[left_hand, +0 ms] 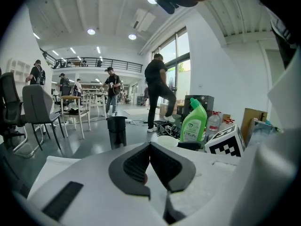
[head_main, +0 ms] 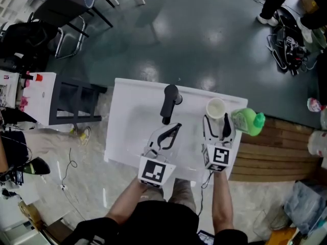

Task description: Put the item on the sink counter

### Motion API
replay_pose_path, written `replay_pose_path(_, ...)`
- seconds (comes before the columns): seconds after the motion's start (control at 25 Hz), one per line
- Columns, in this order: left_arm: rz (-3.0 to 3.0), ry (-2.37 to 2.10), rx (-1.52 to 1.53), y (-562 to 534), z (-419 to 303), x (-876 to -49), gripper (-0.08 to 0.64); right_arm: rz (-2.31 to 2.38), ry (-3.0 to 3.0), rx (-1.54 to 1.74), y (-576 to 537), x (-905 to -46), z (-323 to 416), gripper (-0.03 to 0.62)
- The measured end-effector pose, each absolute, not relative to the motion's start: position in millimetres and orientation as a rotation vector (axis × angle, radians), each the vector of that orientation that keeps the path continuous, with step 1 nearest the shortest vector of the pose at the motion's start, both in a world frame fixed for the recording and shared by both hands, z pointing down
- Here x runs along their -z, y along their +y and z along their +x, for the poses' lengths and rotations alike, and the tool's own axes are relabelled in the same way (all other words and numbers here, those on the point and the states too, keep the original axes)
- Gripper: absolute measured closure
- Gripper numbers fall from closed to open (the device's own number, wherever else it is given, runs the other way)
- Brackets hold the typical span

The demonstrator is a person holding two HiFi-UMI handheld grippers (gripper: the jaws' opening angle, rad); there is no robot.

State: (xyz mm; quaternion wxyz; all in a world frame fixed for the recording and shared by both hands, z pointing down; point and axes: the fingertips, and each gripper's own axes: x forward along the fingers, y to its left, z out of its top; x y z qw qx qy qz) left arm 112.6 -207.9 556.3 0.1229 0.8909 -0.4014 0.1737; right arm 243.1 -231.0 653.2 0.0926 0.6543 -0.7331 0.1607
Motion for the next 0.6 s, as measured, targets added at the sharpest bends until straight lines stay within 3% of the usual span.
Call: replay_pose_path(0.6,2.658,-1.131,-0.443,-188.7,106.8,-515.0,0.558,2.026,-2.176,-0.462,-208.7,-587.8,233.2,0.298)
